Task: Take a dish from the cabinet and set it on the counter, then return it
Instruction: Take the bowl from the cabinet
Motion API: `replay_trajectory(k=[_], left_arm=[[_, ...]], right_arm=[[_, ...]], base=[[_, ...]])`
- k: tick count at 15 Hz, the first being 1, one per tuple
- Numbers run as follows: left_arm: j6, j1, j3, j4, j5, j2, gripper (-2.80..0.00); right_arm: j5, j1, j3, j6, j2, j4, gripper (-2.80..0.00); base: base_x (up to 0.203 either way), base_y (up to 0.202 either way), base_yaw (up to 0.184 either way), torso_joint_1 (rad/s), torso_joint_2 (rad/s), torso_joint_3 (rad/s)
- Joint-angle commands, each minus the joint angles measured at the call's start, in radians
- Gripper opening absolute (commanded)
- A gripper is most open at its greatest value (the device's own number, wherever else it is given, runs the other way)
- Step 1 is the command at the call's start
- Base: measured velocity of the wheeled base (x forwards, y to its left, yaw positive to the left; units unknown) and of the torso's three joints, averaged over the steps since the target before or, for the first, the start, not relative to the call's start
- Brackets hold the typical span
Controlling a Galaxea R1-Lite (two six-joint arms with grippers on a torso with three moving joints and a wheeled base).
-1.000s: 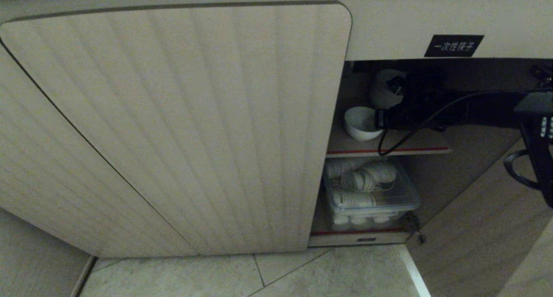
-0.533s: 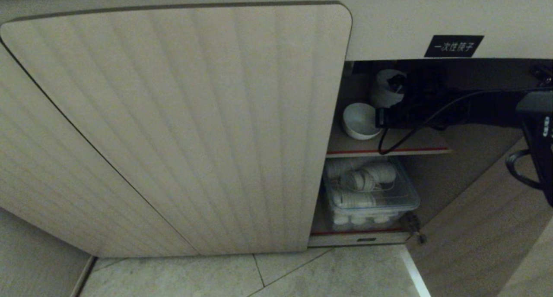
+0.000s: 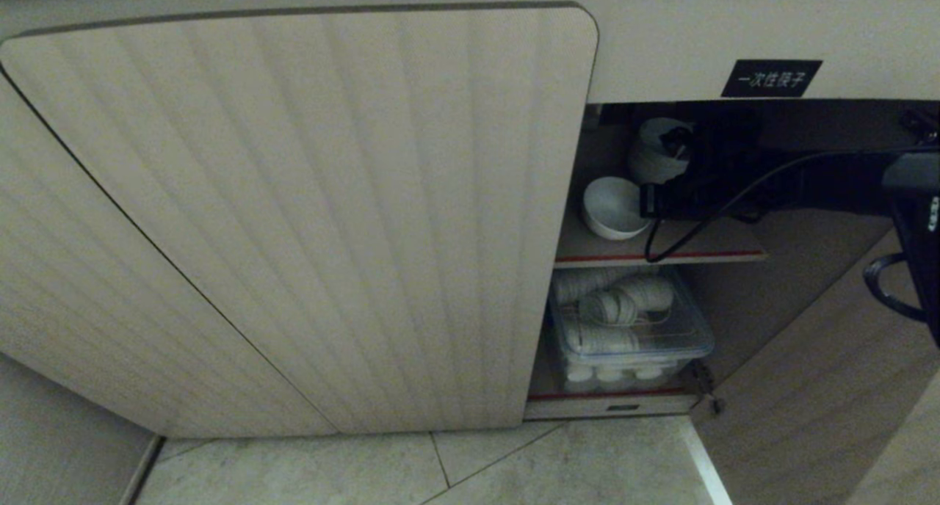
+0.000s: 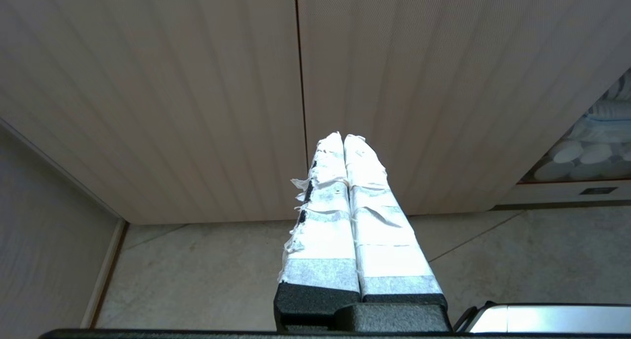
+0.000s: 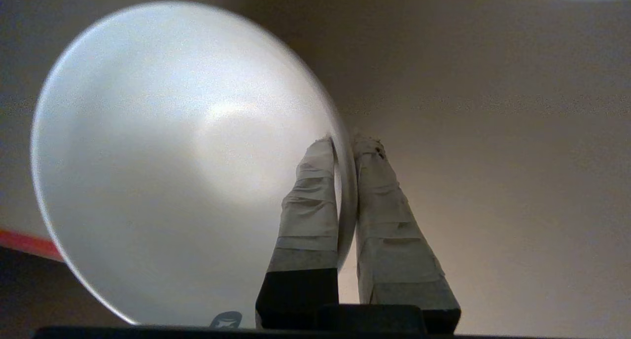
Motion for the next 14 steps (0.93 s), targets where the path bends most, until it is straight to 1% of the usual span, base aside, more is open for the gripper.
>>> replay_trajectory(k=[1,3,5,12,14], left_arm=[[-0.001,0.0,0.0,-0.001,0.0,0.0,-2.8],[-0.001,0.0,0.0,-0.001,0.0,0.0,-2.8],[-0.001,0.0,0.0,-0.001,0.0,0.0,-2.8],[-0.001,0.0,0.0,-0.001,0.0,0.0,-2.8],[-0.001,0.0,0.0,-0.001,0.0,0.0,-2.8]], right_arm=[[0.017,-0.003,0.001,0.002,-0.012,0.014,-2.8],[0.021,-0.006,0.001,0.006,-0.018,0.03,-2.8],[0.029,-0.009,0.001,0.034,-0.024,0.032,-2.8],[0.033,-0.013,0.002,0.038,-0.052,0.08,-2.8],[0.035,-0.013,0.002,0.055,-0.06,0.103,-2.8]], base=[[0.0,0.0,0.0,0.0,0.0,0.0],[0.0,0.0,0.0,0.0,0.0,0.0],[0.0,0.0,0.0,0.0,0.0,0.0],[0.0,0.0,0.0,0.0,0.0,0.0],[0.0,0.0,0.0,0.0,0.0,0.0]])
